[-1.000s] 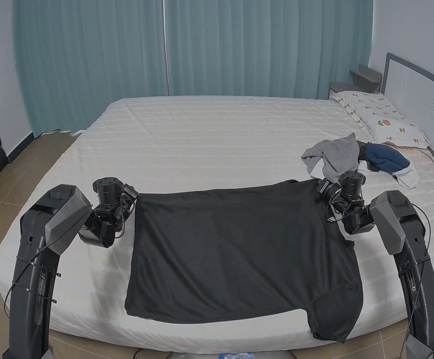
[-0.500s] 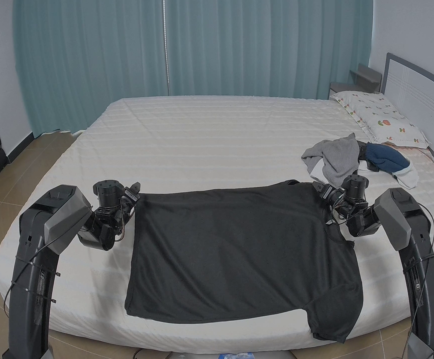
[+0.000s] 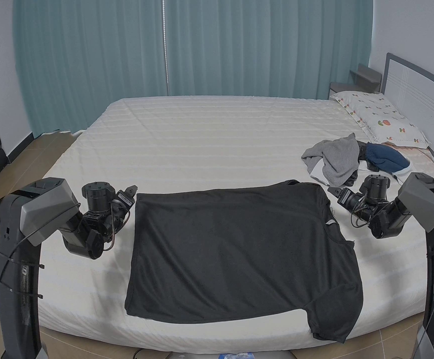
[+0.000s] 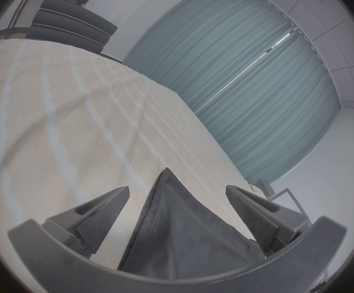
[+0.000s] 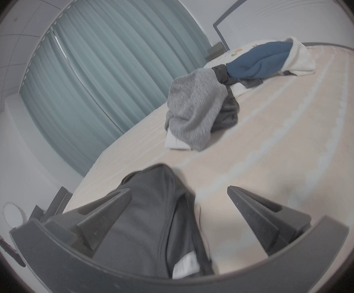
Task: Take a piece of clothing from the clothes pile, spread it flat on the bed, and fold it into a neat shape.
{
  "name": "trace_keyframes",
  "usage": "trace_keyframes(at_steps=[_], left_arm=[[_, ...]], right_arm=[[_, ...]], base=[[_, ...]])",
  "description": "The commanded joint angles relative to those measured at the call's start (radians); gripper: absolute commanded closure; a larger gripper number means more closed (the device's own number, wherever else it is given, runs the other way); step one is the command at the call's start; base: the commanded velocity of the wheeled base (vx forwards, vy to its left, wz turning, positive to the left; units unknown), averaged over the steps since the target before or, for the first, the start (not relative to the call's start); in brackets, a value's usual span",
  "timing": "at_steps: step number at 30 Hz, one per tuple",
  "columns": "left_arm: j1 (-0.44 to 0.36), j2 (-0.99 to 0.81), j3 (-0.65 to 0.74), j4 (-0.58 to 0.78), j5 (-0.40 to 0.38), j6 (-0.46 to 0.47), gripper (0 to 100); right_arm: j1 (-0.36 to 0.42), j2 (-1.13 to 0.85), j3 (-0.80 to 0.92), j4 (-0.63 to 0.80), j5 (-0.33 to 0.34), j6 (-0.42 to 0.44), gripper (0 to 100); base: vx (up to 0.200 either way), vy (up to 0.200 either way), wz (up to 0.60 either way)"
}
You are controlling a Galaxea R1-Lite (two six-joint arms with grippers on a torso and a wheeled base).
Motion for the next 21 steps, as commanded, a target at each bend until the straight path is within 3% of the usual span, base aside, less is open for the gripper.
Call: trace_keyframes(at_steps=[1, 5, 12, 16, 21], left_arm=[[-0.037, -0.255, 0.313, -0.04, -0.058, -0.051, 0], [-0.066, -0.372, 0.497, -0.041, -0.061, -0.064, 0], [-0.142, -0.461, 0.756, -0.049, -0.058, -0.096, 0], [-0.158, -0.458, 0.822, -0.121, -0.078, -0.147, 0], [-0.163, -0.424, 0.847, -0.199, -0.084, -0.147, 0]], right_arm=[[-0.007, -0.364, 0.584, -0.189, 0.14, 0.06, 0], [-0.019, -0.453, 0.808, -0.245, 0.17, 0.071, 0], [-0.024, -0.46, 0.951, -0.351, 0.236, 0.147, 0], [-0.024, -0.438, 0.992, -0.415, 0.276, 0.173, 0], [-0.025, -0.438, 1.023, -0.455, 0.278, 0.175, 0]], base=[[0.0, 0.0, 0.0], [0.0, 0.0, 0.0], [-0.2, 0.0, 0.0], [-0.2, 0.0, 0.0], [-0.16, 0.0, 0.0]])
